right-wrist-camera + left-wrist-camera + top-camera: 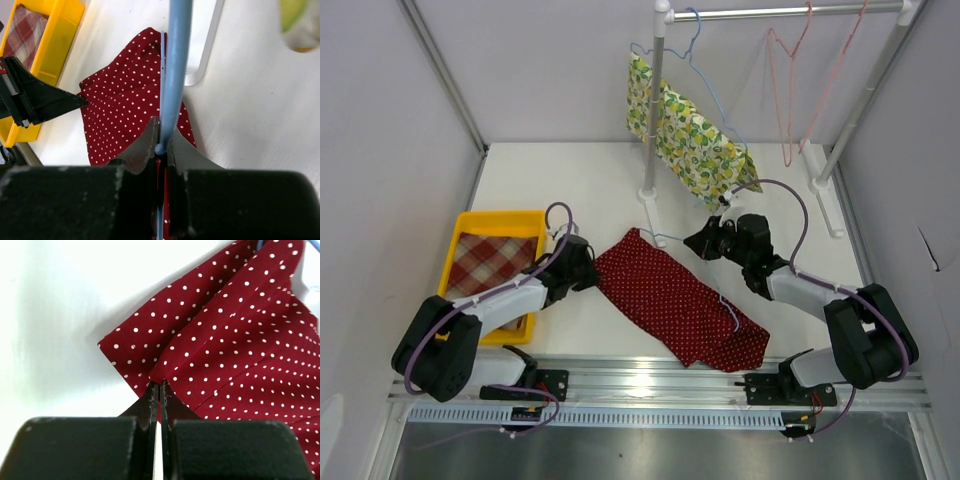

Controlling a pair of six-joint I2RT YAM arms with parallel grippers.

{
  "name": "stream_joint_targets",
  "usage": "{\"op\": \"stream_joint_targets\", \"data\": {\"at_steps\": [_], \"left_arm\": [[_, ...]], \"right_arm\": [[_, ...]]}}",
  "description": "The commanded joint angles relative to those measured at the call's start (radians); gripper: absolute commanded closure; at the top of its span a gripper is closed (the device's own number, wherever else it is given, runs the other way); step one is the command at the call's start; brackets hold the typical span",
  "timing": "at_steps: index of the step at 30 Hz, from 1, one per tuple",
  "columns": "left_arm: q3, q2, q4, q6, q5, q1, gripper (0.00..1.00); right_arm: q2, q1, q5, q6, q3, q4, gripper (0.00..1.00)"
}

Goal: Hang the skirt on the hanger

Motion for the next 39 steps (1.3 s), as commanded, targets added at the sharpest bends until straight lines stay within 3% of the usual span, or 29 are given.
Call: {"op": "stream_joint_targets", "data": {"at_steps": [1, 13, 23, 32, 39], "left_arm": [[-0.025, -0.046, -0.001, 0.0, -0.008, 0.031, 1.0], [-0.066, -0.04, 0.044, 0.02, 0.064, 0.093, 1.0], [-0.037, -0.059, 0.078, 0.074, 0.182, 0.09, 1.0], [-0.031, -0.103, 0.039, 0.065, 0.173, 0.09, 1.0], [0.0, -0.143, 0.035, 0.074, 0.155, 0.092, 1.0]], "right_arm": [[-0.043, 0.0, 0.052, -0.031, 0.052, -0.029, 1.0], [-0.092, -0.032, 0.035, -0.029, 0.011, -0.026, 1.0], [-0.173, 0.026, 0.023, -0.019, 0.083, -0.069, 1.0], [-0.227, 0.101, 0.058, -0.114, 0.313, -0.303, 1.0], [-0.285, 0.15, 0.042, -0.121, 0.402, -0.368, 1.0]]}}
